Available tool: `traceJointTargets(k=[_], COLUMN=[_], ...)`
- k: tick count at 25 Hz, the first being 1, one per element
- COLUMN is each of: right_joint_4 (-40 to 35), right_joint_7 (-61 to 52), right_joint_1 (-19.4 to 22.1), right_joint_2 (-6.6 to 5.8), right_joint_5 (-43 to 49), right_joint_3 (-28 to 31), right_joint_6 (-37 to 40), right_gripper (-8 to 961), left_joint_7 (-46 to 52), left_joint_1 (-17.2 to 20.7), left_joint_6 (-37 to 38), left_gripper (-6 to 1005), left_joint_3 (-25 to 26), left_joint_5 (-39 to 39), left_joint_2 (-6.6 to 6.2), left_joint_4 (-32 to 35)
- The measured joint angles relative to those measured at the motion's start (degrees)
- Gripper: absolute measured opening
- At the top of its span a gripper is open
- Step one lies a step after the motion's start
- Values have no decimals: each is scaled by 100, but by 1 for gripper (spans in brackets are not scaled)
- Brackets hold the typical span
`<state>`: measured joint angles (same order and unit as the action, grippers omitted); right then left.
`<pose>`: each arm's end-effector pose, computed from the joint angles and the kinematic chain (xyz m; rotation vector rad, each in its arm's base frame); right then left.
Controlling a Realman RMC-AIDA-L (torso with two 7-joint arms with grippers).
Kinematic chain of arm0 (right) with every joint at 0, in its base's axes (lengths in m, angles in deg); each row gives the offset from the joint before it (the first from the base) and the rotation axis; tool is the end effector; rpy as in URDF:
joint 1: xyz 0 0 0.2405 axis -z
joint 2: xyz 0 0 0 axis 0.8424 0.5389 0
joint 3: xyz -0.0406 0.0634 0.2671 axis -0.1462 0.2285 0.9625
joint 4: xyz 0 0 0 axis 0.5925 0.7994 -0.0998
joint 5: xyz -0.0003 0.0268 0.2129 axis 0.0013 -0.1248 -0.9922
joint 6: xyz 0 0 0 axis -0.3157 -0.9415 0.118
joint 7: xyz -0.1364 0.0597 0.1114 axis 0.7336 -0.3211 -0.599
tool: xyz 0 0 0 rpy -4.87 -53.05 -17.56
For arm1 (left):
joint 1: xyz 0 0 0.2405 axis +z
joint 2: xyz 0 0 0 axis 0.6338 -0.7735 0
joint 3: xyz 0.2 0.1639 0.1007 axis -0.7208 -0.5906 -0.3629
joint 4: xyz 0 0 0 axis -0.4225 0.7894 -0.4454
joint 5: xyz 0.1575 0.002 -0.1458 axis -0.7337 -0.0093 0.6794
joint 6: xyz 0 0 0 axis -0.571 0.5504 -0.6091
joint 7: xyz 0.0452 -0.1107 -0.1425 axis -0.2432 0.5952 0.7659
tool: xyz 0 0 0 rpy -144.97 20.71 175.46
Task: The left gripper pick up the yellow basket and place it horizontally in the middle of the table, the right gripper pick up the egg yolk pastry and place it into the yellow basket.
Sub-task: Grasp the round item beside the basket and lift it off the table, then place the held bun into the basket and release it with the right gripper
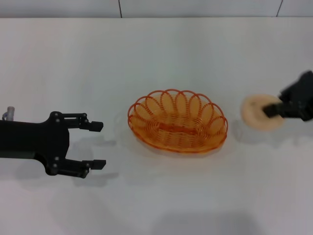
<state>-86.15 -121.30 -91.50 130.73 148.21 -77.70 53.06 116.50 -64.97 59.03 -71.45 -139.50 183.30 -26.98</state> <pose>0.2046 0.3686 0.0231 -2.9058 0.5958 -0.0536 -0.2867 0.3056 -0.0081 -2.9877 -0.1063 -0.4984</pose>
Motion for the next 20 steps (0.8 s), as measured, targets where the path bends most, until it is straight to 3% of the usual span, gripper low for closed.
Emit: traceJointTargets(k=[5,10,20], right_joint_4=[-7,372,1147], right_joint_7=[66,197,608], right_joint_1=[36,74,-31], right_joint_2=[44,64,86], right_joint_5=[-769,-1315,-1908], right_joint_3=[-476,-1419,-2344], right_joint_6=[-317,-1544,-2730], right_gripper=[60,51,44], left_joint_7=[-12,12,8], left_joint_1=[7,-6,-111], left_joint_6=[7,7,-7], left_gripper=[799,799,799], left_joint_3=[1,0,0], left_joint_5=[-3,-6,-8], left_joint_2=[30,36,38], left_joint_4=[12,12,10])
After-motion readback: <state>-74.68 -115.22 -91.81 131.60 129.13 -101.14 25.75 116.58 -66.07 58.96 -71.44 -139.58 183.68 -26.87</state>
